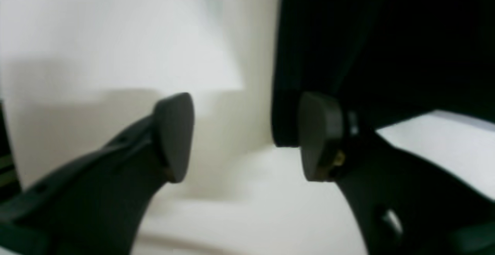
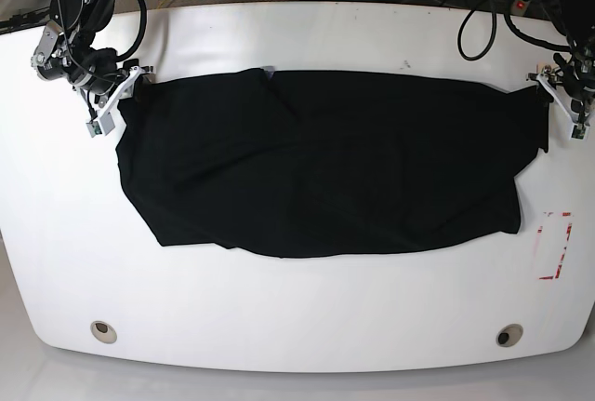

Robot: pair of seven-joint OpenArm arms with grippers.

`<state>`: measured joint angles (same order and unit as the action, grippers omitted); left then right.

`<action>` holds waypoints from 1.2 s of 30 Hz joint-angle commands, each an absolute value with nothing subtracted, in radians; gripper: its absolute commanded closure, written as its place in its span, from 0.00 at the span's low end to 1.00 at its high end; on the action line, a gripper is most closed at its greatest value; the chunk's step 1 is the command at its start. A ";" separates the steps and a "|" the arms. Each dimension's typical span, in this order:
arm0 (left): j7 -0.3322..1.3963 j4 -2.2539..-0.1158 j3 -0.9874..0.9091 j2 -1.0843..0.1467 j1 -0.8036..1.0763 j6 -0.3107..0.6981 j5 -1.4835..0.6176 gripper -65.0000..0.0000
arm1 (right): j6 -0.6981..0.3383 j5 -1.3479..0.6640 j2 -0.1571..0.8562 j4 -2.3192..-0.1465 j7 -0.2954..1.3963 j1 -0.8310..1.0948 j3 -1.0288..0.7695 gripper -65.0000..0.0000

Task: Fold the T-shirt properly
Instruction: 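Pull the held shirt edge with both grippers to straighten it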

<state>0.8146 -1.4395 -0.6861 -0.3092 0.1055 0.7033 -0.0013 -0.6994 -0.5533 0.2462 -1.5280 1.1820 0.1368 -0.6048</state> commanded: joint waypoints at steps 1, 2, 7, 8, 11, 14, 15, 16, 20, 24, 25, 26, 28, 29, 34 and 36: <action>0.800 -1.432 -0.657 -0.328 0.076 0.698 -0.010 0.53 | -0.698 -0.545 0.260 -1.538 1.188 0.131 -0.607 0.95; 0.800 -1.426 -0.645 -0.328 0.068 0.698 -0.010 0.57 | -0.698 -0.545 0.260 -1.538 1.188 0.131 -0.607 0.96; 0.805 -1.423 -0.638 -0.328 0.064 0.698 -0.002 0.94 | -0.698 -0.547 0.268 -1.549 1.188 0.133 -0.607 1.00; 0.806 -1.425 -0.639 -0.328 0.064 0.698 -0.002 1.00 | -0.698 -0.547 0.269 -1.560 1.188 0.134 -0.607 1.00; 0.806 -1.425 -0.644 -0.335 0.087 0.698 -0.007 0.99 | -0.698 -0.547 0.271 -1.616 1.194 0.157 -0.607 1.00; 0.806 -1.461 -0.654 -0.338 0.130 0.698 -0.010 1.00 | -0.698 -0.547 0.274 -1.664 1.196 0.188 -0.607 1.00; 0.806 -1.481 -0.668 -0.340 0.150 0.698 -0.010 1.00 | -0.698 -0.547 0.282 -1.676 1.196 0.197 -0.607 1.00; 0.806 -1.503 -0.677 -0.340 0.170 0.698 -0.010 1.00 | -0.698 -0.547 0.291 -1.684 1.202 0.206 -0.607 1.00; 0.806 -1.566 -0.699 -0.341 0.232 0.698 -0.010 1.00 | -0.698 -0.547 0.303 -1.712 1.230 0.246 -0.613 1.00; 0.805 -1.595 -0.700 -0.343 0.292 0.698 -0.010 1.00 | -0.698 -0.547 0.305 -1.751 1.231 0.305 -0.647 1.00; 0.803 -1.601 -0.700 -0.343 0.306 0.698 -0.010 1.00 | -0.698 -0.547 0.305 -1.756 1.231 0.315 -0.654 1.00; 0.803 -1.609 -0.700 -0.343 0.321 0.698 -0.010 1.00 | -0.698 -0.547 0.306 -1.761 1.231 0.328 -0.659 1.00; 0.802 -1.615 -0.702 -0.343 0.340 0.698 -0.010 1.00 | -0.698 -0.547 0.321 -1.761 1.231 0.346 -0.659 1.00; 0.802 -1.615 -0.702 -0.343 0.344 0.698 -0.010 1.00 | -0.698 -0.547 0.329 -1.761 1.231 0.352 -0.659 1.00; 0.808 -1.615 -0.713 -0.337 0.344 0.698 -0.008 1.00 | -0.698 -0.547 0.337 -1.761 1.231 0.375 -0.661 1.00; 0.808 -1.624 -0.714 -0.337 0.344 0.698 -0.007 0.93 | -0.698 -0.547 0.338 -1.762 1.231 0.377 -0.662 0.94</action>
